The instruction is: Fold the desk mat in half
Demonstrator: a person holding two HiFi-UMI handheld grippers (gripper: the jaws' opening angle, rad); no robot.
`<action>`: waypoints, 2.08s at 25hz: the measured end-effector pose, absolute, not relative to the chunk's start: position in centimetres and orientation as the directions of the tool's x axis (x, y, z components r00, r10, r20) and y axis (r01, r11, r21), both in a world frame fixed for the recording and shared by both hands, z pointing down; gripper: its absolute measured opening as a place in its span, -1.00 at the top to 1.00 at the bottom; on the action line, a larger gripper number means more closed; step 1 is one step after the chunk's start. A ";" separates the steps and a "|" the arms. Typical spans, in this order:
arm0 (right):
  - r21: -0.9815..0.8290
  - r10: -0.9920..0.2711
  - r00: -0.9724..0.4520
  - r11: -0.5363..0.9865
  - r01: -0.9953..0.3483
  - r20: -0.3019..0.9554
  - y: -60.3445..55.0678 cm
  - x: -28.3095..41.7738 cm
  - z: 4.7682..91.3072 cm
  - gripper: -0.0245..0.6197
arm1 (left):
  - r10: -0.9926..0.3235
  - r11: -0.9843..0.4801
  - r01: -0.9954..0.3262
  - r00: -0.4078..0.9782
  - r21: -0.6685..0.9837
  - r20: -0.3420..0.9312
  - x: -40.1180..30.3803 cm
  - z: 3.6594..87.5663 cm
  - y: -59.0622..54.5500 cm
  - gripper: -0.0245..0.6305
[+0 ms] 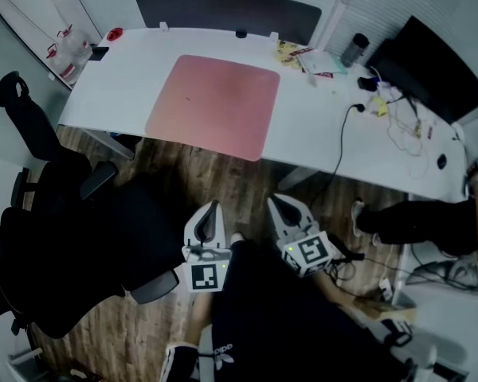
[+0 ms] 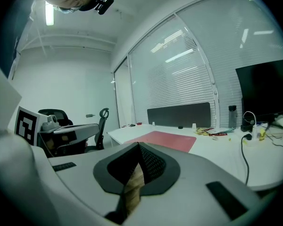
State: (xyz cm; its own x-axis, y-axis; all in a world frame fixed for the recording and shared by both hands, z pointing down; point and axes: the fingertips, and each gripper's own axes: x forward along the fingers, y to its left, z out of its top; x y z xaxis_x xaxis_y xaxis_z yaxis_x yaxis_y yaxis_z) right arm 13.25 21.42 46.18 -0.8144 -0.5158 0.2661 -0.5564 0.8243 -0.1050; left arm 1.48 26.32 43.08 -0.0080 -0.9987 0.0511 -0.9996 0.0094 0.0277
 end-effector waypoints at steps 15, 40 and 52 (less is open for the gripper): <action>-0.134 -0.530 -0.796 0.802 -0.583 0.291 18.9 10.9 47.6 0.91 | -0.995 -0.008 -0.999 0.013 0.050 0.100 -0.7 45.2 23.6 0.92; -0.150 -0.468 -0.835 0.839 -0.522 0.288 -0.3 5.5 47.6 0.91 | -0.991 0.086 -0.996 -0.083 0.021 0.103 -6.4 44.9 6.8 0.92; -0.171 -0.460 -0.833 0.835 -0.524 0.307 -4.4 6.0 48.2 0.91 | -0.984 0.135 -0.991 -0.133 0.008 0.118 -7.4 45.3 3.4 0.92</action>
State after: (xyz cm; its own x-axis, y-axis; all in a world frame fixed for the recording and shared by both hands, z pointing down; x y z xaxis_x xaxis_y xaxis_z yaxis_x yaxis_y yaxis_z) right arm 5.99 -4.42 48.21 -0.8332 -0.4598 0.3071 -0.5235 0.8348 -0.1706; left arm -7.41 3.42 45.34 -0.1329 -0.9841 0.1175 -0.9908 0.1347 0.0081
